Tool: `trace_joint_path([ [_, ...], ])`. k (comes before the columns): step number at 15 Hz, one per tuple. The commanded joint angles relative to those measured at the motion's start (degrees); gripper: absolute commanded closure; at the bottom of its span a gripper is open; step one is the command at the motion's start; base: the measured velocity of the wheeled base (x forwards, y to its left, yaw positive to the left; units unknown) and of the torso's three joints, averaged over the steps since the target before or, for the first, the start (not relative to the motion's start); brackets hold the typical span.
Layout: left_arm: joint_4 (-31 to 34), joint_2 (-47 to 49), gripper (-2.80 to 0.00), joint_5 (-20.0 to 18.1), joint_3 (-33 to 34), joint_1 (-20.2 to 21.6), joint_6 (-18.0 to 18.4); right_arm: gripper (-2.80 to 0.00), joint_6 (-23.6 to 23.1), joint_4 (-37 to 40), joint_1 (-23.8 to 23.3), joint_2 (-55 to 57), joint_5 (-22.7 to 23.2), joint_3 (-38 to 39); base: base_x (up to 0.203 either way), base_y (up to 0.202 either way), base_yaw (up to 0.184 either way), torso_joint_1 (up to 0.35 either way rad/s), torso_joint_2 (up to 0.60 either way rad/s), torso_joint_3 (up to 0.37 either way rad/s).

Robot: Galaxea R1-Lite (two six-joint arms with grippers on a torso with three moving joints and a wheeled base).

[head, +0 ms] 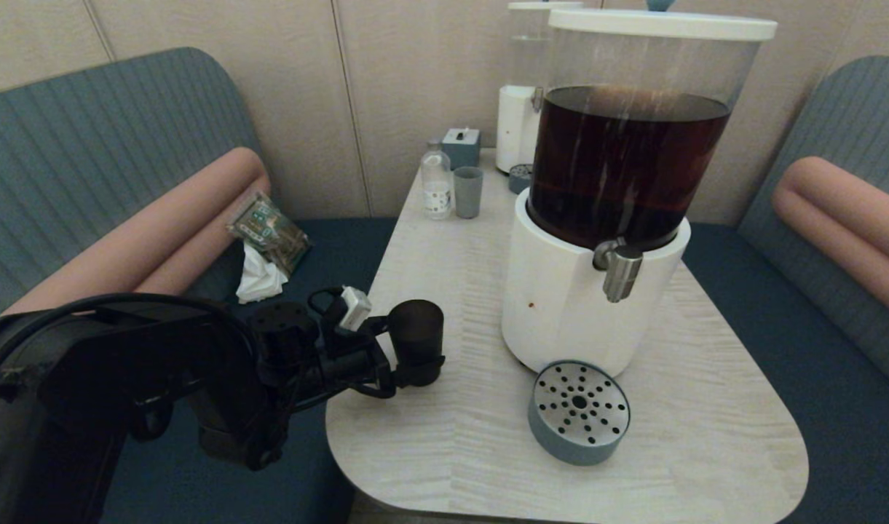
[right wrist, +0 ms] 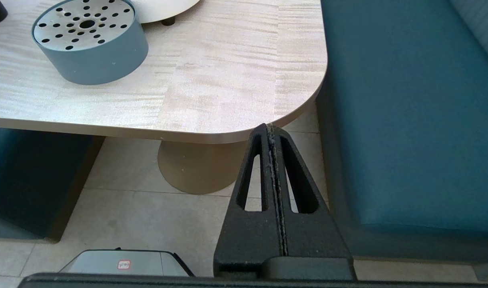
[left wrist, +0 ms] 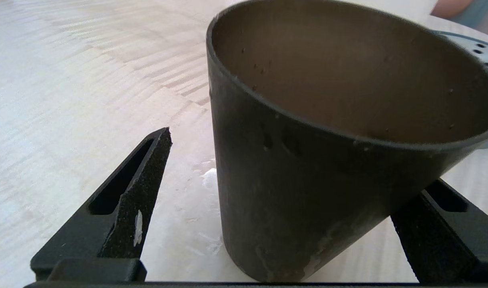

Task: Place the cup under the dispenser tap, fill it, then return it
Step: Pick up the cup

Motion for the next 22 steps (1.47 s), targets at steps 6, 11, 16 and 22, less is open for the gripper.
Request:
trace_joint_path([
  [6,-0.5,0.7,0.0,0.3,-0.5,0.0,-0.2,0.0,0.0,0.1,0.0,0.0,0.0,0.0,0.0,0.0,0.0,0.0,0.0,0.0],
  [11,-0.5,-0.3,0.0,0.8,0.3,0.0,-0.5,0.0,0.0,0.1,0.0,0.0,0.0,0.0,0.0,0.0,0.0,0.0,0.0,0.0],
  [16,-0.5,-10.1,0.0,0.6,6.3,0.0,-4.7,0.0,0.0,0.1,0.0,0.0,0.0,0.0,0.0,0.0,0.0,0.0,0.0,0.0],
  [22,-0.5,-27.2,0.0,3.3,17.7,-3.0,-8.1,0.0,0.0,0.1,0.0,0.0,0.0,0.0,0.0,0.0,0.0,0.0,0.0,0.0],
])
